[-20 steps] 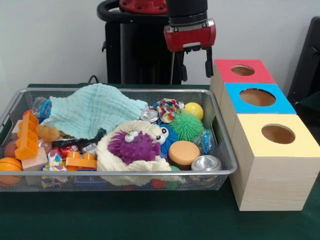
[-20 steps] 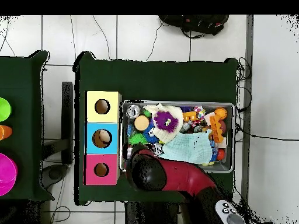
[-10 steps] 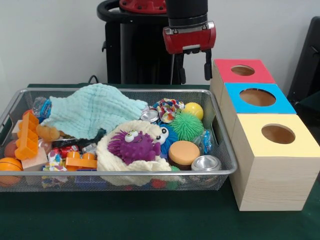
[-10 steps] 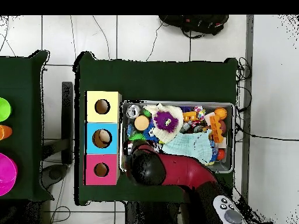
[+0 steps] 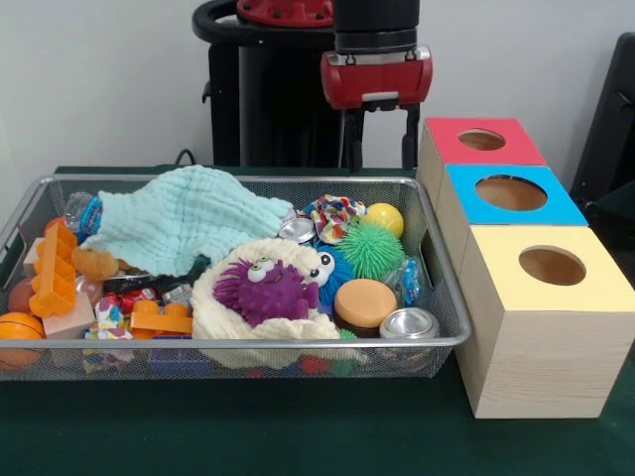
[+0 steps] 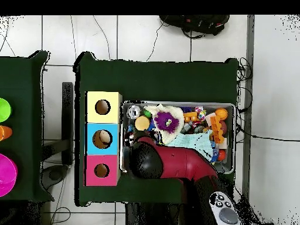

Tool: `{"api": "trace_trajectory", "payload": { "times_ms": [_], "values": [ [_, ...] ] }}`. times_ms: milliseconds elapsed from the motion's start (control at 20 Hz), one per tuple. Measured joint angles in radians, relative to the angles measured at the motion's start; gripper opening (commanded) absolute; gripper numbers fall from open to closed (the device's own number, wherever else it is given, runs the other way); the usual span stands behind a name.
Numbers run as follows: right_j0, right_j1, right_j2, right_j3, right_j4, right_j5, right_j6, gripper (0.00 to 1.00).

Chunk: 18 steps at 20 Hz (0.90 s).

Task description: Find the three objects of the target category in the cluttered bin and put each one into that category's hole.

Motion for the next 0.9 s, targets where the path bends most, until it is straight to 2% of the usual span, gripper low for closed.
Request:
{"api": "trace_trajectory", "payload": {
  "times_ms": [500, 900],
  "values": [
    [0.004, 0.0, -0.06, -0.098, -0.001, 0.031, 0.0, 1.0],
    [-0.011, 0.0, -0.061, -0.128, -0.001, 0.047, 0.0, 1.0]
  ]
}}
